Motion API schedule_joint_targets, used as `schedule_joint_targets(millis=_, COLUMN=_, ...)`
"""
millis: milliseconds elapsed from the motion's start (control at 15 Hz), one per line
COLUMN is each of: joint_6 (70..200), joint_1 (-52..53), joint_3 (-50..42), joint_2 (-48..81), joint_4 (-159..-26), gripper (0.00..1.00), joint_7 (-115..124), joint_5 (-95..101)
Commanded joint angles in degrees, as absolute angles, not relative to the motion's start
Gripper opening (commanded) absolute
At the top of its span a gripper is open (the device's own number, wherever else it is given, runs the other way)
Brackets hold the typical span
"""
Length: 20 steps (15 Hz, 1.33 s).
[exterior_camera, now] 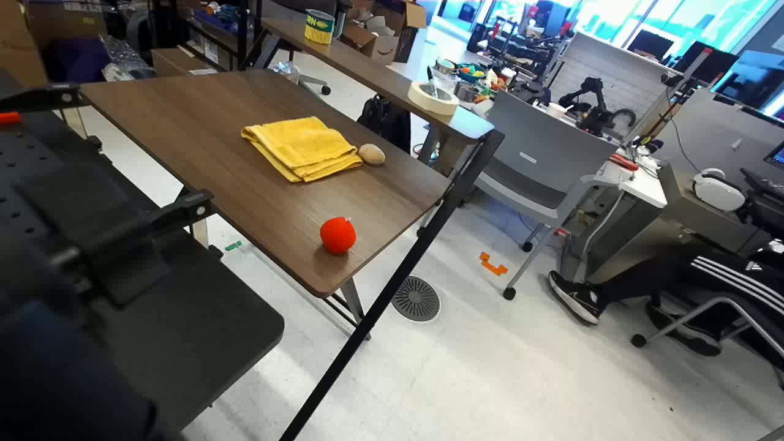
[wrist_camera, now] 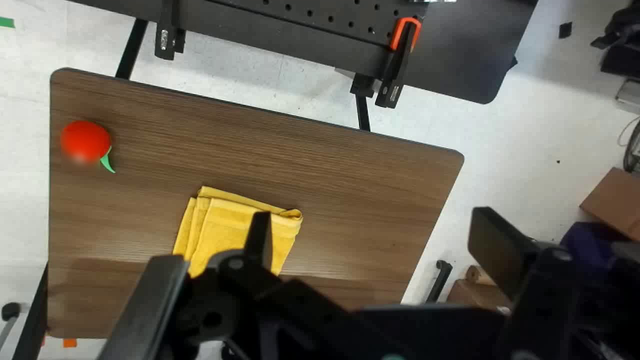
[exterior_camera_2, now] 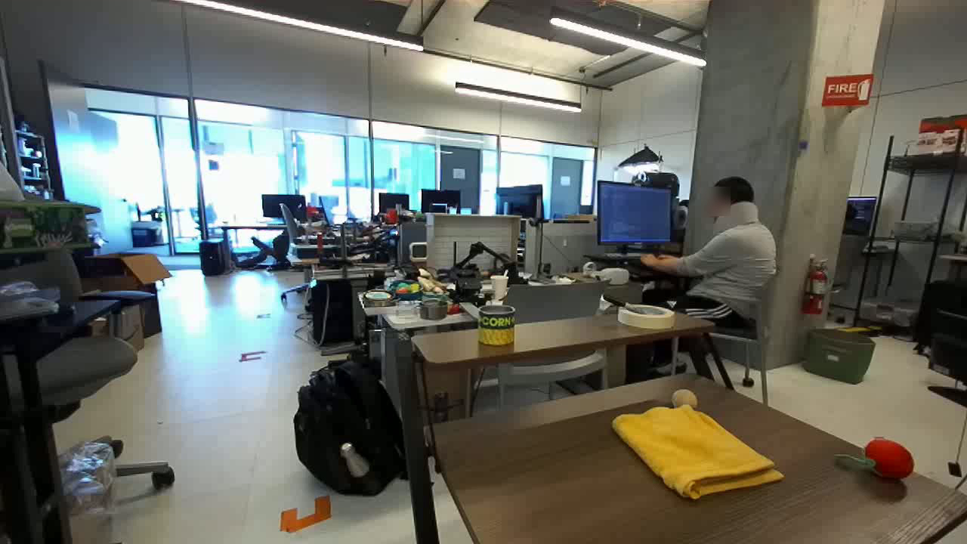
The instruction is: Move the potato to the left, wipe the table with the yellow towel, move the red plush toy to the left, wipe the right side of the table with the towel, move the potato and red toy to the right, wipe the left side of the table
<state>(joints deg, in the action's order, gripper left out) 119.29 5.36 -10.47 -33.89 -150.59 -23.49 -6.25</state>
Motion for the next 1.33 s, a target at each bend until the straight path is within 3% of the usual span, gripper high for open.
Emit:
schedule_joint_targets(millis=0, joint_6=119.12, joint_1=4.65, joint_3=-9.8, joint_2=-33.81, joint_4=-150.49, gripper=1.0, joint_7=-23.81, joint_5=-6.68)
schedule_joint_targets(millis=667, joint_6=119.12, joint_1=4.65, joint_3=-9.8, joint_2=-33.81, joint_4=-150.5, gripper=1.0, joint_7=-23.81, joint_5=-6.68)
schedule_joint_targets(millis=800, joint_6=123.82, joint_1=4.62, joint_3=-8.42, joint_2=-33.79, joint_4=-149.59, gripper=1.0, joint_7=-22.22, joint_5=-6.35)
schedule_joint_targets(millis=1000, joint_6=132.6, joint_1=4.08, joint_3=-6.9, joint_2=-23.36, joint_4=-143.42, gripper=1.0, joint_7=-17.49, joint_5=-5.51)
schedule_joint_targets(millis=1267, joint_6=132.86, joint_1=-0.04, joint_3=-4.84, joint_2=-9.98, joint_4=-136.31, gripper=1.0, joint_7=-7.66, joint_5=0.17)
